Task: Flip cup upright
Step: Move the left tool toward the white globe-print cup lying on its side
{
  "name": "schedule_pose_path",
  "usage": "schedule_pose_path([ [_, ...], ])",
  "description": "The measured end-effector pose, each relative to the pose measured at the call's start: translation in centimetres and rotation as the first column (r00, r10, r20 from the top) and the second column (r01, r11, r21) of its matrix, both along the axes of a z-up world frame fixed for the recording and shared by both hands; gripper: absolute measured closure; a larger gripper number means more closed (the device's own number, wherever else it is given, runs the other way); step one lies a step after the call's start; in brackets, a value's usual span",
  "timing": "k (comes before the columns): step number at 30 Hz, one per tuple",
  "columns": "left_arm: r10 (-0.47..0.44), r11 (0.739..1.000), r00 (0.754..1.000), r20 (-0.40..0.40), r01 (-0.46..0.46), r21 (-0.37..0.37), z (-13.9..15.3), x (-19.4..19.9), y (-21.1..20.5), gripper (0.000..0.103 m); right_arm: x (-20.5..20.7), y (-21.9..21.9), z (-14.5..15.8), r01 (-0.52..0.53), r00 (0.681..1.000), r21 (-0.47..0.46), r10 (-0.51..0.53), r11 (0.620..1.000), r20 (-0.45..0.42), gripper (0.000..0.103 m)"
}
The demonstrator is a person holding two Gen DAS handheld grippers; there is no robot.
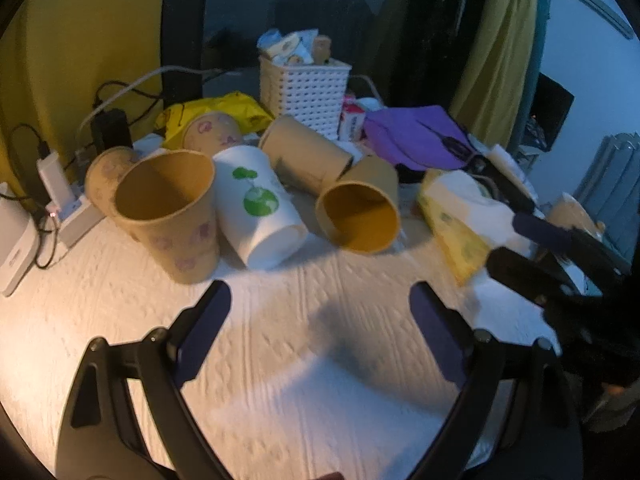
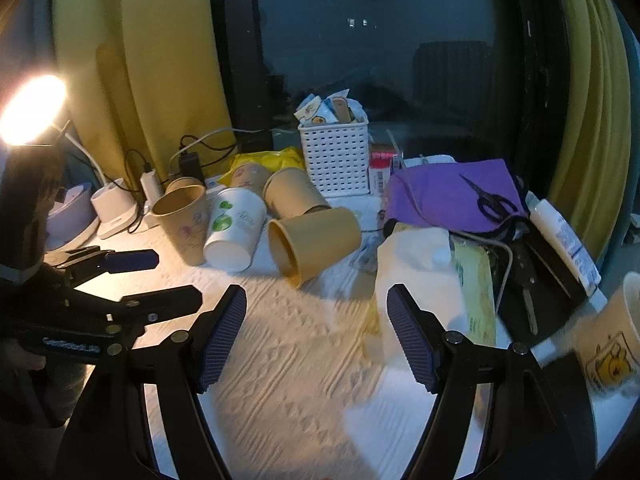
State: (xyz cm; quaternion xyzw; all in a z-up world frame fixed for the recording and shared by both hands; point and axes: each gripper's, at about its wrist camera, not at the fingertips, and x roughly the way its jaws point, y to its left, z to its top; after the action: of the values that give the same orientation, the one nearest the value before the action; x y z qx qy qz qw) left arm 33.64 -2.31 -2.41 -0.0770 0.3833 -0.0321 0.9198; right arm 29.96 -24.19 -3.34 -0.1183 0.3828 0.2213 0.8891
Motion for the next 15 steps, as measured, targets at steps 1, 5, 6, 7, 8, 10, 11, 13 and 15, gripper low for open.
schedule_pose_path([
  [1,0.009,1.0,1.0,-0.004,-0.009,0.007,-0.2,0.6,0.1,0.012,0.4,0.0,-0.1,-0.002,1.0,0.002,0.002,1.0,0.001,0.027],
  [5,0.035,0.999,0.999,-0.001,-0.035,-0.001,-0.4,2.2,0.8,0.012,1.6,0.3,-0.4,-0.009,1.0,0.004,0.009,1.0,0.001,0.027],
  [6,0.044,0.999,0.999,-0.002,-0.044,-0.005,-0.5,2.7,1.0,0.012,1.9,0.3,-0.5,-0.011,1.0,0.004,0.011,1.0,0.001,0.027],
  [7,0.055,0.998,0.998,-0.005,-0.055,-0.005,-0.6,3.2,1.1,0.012,2.2,0.3,-0.5,-0.013,1.0,0.005,0.013,1.0,0.0,0.027],
  [8,0.061,0.998,0.998,-0.009,-0.061,-0.011,-0.7,3.5,1.2,0.012,2.5,0.4,-0.6,-0.016,1.0,0.005,0.016,1.0,0.001,0.027],
  [10,0.082,0.996,0.996,-0.022,-0.083,-0.036,-1.0,4.5,1.5,0.012,3.0,0.6,-0.8,-0.02,1.0,0.005,0.02,1.0,0.0,0.027],
  [11,0.103,0.994,0.994,-0.021,-0.103,-0.033,-1.1,5.0,1.6,0.012,3.2,0.6,-0.8,-0.022,1.0,0.006,0.022,1.0,0.0,0.027],
  [13,0.123,0.992,0.992,-0.026,-0.124,-0.039,-1.3,5.6,1.8,0.015,3.7,0.8,-0.9,-0.028,1.0,0.007,0.028,1.0,0.002,0.027],
  [15,0.146,0.988,0.988,-0.047,-0.148,-0.051,-1.7,6.2,2.2,0.024,3.9,0.9,-0.9,-0.035,0.999,0.011,0.035,0.999,0.003,0.027],
])
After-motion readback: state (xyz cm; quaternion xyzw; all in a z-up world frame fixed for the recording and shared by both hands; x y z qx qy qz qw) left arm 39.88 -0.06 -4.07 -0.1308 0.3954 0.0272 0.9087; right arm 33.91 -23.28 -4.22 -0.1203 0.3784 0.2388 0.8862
